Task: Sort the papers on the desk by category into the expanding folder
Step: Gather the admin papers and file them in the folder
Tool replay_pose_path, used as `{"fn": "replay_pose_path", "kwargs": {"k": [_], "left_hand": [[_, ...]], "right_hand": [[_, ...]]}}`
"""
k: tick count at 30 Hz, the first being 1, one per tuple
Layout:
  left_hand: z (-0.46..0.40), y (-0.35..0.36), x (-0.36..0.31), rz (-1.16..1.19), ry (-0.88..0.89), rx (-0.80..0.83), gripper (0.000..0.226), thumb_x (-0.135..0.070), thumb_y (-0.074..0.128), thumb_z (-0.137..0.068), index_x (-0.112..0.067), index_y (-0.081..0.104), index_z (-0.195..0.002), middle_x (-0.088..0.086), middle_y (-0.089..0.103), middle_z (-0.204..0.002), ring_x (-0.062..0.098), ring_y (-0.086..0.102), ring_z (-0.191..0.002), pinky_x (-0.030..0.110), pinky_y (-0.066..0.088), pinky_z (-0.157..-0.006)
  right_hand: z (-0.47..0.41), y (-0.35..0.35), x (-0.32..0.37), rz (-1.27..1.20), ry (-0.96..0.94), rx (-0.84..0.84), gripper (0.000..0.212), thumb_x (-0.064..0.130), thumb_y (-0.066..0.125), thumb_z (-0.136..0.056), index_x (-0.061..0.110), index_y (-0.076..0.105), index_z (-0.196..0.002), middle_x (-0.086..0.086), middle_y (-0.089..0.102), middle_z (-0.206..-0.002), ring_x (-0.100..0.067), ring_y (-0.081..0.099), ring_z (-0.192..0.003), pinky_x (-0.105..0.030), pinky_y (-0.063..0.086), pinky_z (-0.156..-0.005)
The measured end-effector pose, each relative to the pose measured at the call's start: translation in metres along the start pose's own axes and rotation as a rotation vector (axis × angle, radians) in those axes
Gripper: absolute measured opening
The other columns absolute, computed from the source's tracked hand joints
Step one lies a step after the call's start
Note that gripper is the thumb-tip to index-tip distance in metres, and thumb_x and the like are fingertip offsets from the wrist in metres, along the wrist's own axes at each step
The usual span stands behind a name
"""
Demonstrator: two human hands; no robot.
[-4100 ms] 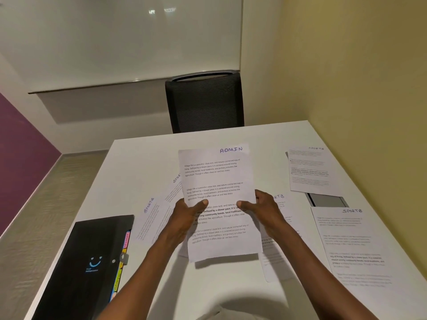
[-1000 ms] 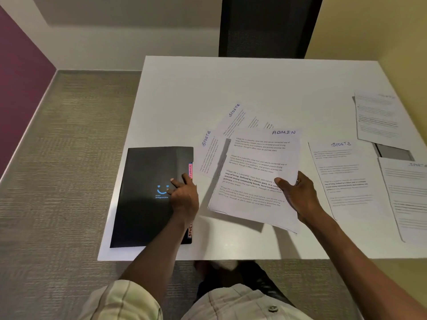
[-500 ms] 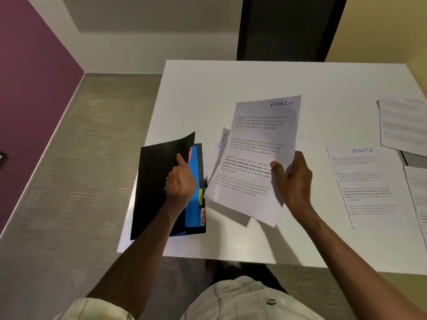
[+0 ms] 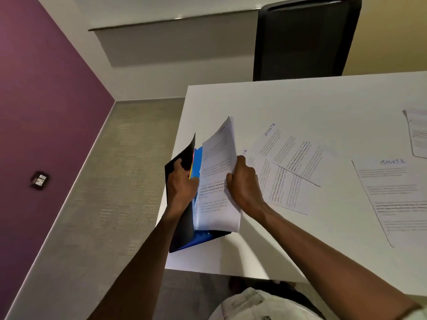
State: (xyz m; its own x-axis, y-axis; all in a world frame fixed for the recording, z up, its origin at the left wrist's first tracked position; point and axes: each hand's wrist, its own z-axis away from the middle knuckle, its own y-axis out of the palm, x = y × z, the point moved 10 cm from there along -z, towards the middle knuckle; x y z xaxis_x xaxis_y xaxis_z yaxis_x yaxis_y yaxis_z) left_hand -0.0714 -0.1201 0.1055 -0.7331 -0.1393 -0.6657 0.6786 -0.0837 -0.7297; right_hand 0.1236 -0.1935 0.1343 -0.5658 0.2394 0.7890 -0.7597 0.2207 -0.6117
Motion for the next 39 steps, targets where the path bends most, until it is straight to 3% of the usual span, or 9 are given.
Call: {"fn": "replay_pose_path", "kwargs": {"k": [3,7,10,14,18,21,27,33,39], "left_hand": [[-0.001,-0.006,0.005,0.025,-0.013,-0.002,0.071,-0.012,0.066,-0.087,-0.014,0.030,-0.148,0.000,0.068,-0.112,0.017,0.066,-0.094,0.029,0.055,-0.070],[0.001,-0.014,0.004,0.018,0.027,-0.005,0.069,-0.011,0.066,-0.086,-0.011,0.032,-0.146,0.006,0.067,-0.123,0.024,0.063,-0.107,0.028,0.045,-0.077],[0.003,-0.018,0.000,0.014,0.060,-0.006,0.069,-0.011,0.066,-0.086,-0.009,0.031,-0.146,0.006,0.068,-0.123,0.022,0.063,-0.106,0.026,0.041,-0.078],[0.006,-0.021,-0.005,0.019,0.081,-0.010,0.070,-0.011,0.066,-0.086,-0.010,0.030,-0.147,0.006,0.068,-0.123,0.023,0.065,-0.103,0.027,0.044,-0.079],[0.008,-0.021,-0.006,0.027,0.080,0.002,0.072,-0.010,0.065,-0.086,-0.012,0.029,-0.148,0.008,0.068,-0.123,0.025,0.066,-0.102,0.034,0.052,-0.085],[0.012,-0.022,-0.007,0.027,0.094,0.000,0.071,-0.009,0.065,-0.086,-0.011,0.030,-0.148,0.009,0.068,-0.122,0.026,0.066,-0.104,0.031,0.051,-0.085],[0.015,-0.021,-0.001,0.005,0.077,0.014,0.076,-0.012,0.066,-0.087,-0.014,0.027,-0.151,0.011,0.065,-0.127,0.027,0.064,-0.110,0.028,0.048,-0.087],[0.015,-0.019,-0.004,-0.051,0.102,0.013,0.074,-0.011,0.063,-0.086,-0.017,0.027,-0.151,0.010,0.066,-0.124,0.029,0.063,-0.107,0.026,0.044,-0.082],[0.018,0.002,0.001,-0.114,0.112,0.047,0.075,-0.012,0.061,-0.083,-0.021,0.028,-0.150,0.012,0.064,-0.127,0.032,0.063,-0.108,0.036,0.051,-0.091]], "right_hand": [[-0.001,0.014,0.016,0.036,-0.041,0.062,0.009,0.022,0.044,-0.099,0.019,0.036,-0.102,0.001,0.055,-0.085,-0.010,0.058,-0.068,-0.032,0.055,-0.052],[-0.008,0.025,0.026,0.090,-0.023,0.102,0.010,0.011,0.045,-0.097,0.012,0.037,-0.103,-0.004,0.053,-0.085,-0.013,0.051,-0.068,-0.026,0.036,-0.048],[-0.012,0.042,0.029,0.108,0.000,0.126,0.017,0.012,0.048,-0.096,0.008,0.040,-0.110,-0.010,0.058,-0.095,-0.021,0.058,-0.080,-0.032,0.045,-0.057],[-0.012,0.073,0.026,0.045,0.063,0.225,0.037,0.011,0.049,-0.096,-0.001,0.036,-0.129,-0.009,0.054,-0.096,-0.019,0.052,-0.080,-0.028,0.040,-0.059],[-0.005,0.101,0.019,0.060,0.053,0.323,0.037,0.010,0.057,-0.094,-0.003,0.039,-0.124,-0.020,0.059,-0.108,-0.028,0.062,-0.092,-0.035,0.050,-0.072],[-0.002,0.110,0.016,0.049,0.050,0.348,0.034,0.007,0.055,-0.095,-0.004,0.040,-0.123,-0.020,0.058,-0.114,-0.033,0.061,-0.103,-0.038,0.051,-0.086],[-0.001,0.122,0.017,0.112,0.002,0.322,0.036,0.009,0.052,-0.097,0.003,0.035,-0.129,-0.015,0.062,-0.107,-0.019,0.058,-0.081,-0.031,0.050,-0.067],[0.005,0.131,-0.002,0.066,0.093,0.329,0.036,-0.002,0.060,-0.090,-0.008,0.045,-0.122,-0.023,0.061,-0.111,-0.031,0.062,-0.100,-0.034,0.052,-0.084],[0.014,0.137,-0.034,0.076,0.225,0.447,0.031,0.013,0.055,-0.097,-0.006,0.050,-0.121,-0.021,0.060,-0.118,-0.027,0.060,-0.097,-0.029,0.045,-0.077]]}}
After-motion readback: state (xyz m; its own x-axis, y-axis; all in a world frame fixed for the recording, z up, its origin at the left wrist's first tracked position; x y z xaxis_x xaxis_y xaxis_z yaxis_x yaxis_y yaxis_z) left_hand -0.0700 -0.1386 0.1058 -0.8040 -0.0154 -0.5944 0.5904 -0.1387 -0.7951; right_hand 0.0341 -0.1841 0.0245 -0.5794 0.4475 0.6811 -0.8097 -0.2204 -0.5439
